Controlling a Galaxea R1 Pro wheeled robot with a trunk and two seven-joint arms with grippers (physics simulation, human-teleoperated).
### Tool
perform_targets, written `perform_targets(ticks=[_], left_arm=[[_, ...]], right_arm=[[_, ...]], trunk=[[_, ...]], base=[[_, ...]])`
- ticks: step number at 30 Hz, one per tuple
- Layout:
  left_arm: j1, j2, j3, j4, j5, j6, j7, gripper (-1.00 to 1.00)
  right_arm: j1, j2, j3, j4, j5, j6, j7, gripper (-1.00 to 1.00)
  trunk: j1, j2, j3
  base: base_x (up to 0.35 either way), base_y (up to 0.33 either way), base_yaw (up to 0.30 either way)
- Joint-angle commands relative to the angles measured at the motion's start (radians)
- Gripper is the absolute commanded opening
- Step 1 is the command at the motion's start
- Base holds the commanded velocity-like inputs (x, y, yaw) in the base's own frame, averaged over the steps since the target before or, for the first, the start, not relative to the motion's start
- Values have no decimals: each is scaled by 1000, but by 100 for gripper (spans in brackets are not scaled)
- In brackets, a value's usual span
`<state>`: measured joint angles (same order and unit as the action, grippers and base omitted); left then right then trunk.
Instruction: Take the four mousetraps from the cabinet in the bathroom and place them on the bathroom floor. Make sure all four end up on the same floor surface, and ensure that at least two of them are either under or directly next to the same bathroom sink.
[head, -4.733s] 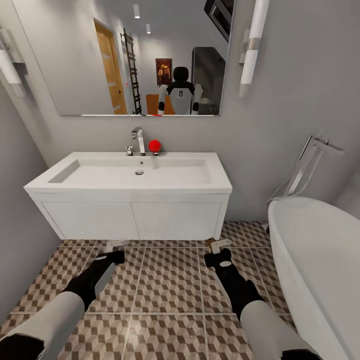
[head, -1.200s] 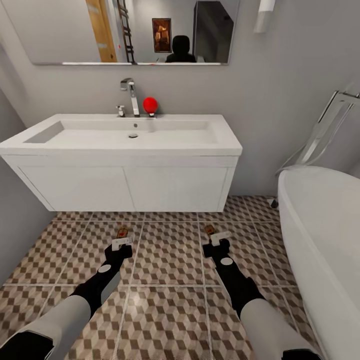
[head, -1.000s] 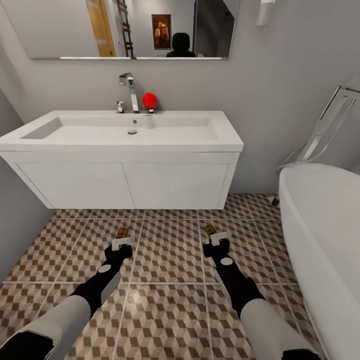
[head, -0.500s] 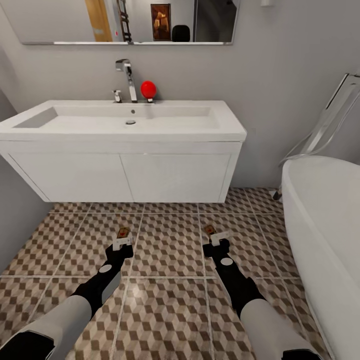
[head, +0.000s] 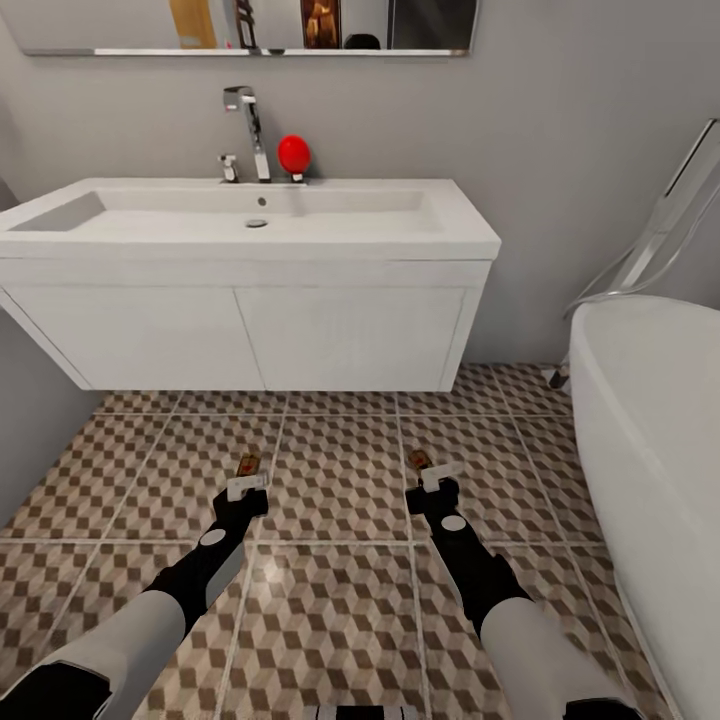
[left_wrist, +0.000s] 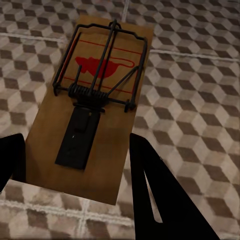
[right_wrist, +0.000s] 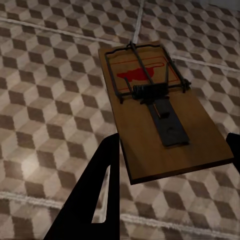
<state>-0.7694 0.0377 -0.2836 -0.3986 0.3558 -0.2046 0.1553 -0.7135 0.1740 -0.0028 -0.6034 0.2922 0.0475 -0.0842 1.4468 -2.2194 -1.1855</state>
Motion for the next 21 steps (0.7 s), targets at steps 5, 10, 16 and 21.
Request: perform_targets(ticks=[5, 10, 16, 21], left_arm=[[-1, 1, -9, 0, 2, -2, 12, -100], [-1, 1, -9, 0, 2, -3, 12, -100], [-1, 1, -9, 0, 2, -4, 12, -100], [-1, 1, -9, 0, 2, -4, 12, -100]], right_arm=[[0, 0, 1, -1, 8, 5, -3, -100], [0, 0, 1, -1, 8, 0, -2, -100], [0, 0, 1, -1, 8, -27, -2, -100], [0, 0, 1, -1, 8, -30, -3, -100]], trunk=[[19, -36, -25], [38, -71, -48], [61, -113, -77], [80, -148, -100]], base=[[0, 0, 0], [0, 0, 0], [0, 0, 0], [0, 0, 0]])
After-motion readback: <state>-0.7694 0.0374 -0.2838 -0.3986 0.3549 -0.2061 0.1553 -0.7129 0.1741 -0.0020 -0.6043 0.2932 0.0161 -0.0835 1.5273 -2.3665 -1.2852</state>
